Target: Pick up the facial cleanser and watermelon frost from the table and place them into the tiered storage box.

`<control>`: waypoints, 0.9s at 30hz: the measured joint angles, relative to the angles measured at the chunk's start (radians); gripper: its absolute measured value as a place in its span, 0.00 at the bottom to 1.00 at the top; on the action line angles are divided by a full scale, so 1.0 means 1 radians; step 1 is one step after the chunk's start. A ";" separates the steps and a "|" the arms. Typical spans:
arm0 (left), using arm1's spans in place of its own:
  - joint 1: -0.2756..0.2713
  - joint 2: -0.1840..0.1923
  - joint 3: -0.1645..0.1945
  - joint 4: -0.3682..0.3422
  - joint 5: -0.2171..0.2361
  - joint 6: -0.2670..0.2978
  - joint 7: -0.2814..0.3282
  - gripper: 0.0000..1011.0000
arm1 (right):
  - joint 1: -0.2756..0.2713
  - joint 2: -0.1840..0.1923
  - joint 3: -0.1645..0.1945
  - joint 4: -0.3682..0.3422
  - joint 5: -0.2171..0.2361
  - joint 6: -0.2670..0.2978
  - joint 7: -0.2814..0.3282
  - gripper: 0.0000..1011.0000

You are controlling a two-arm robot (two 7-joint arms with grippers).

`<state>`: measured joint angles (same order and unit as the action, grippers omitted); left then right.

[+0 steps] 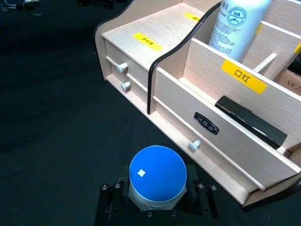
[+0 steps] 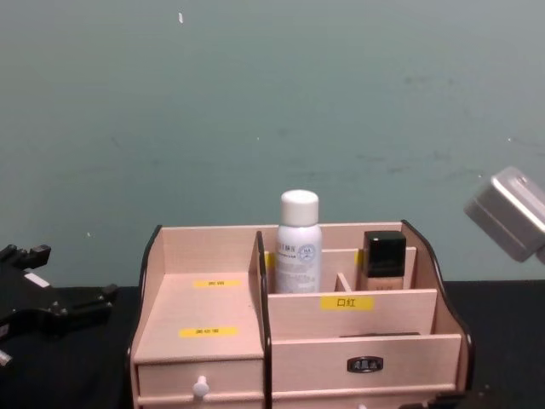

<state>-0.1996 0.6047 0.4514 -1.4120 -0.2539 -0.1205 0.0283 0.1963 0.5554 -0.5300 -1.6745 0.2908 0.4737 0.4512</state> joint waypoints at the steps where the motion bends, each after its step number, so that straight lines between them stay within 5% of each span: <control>1: 0.000 0.000 0.000 0.000 0.000 0.000 0.000 1.00 | 0.000 0.000 0.000 0.000 0.000 0.000 0.000 0.71; 18: 0.000 0.000 0.000 0.000 0.000 0.000 0.000 1.00 | -0.005 0.006 0.010 -0.007 0.011 -0.018 0.019 0.71; 27: 0.000 0.000 0.000 0.000 0.000 0.000 0.000 1.00 | 0.006 0.023 0.015 -0.076 0.044 -0.034 0.060 0.71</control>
<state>-0.1995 0.6047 0.4514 -1.4120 -0.2539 -0.1205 0.0283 0.2027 0.5783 -0.5149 -1.7501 0.3351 0.4393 0.5113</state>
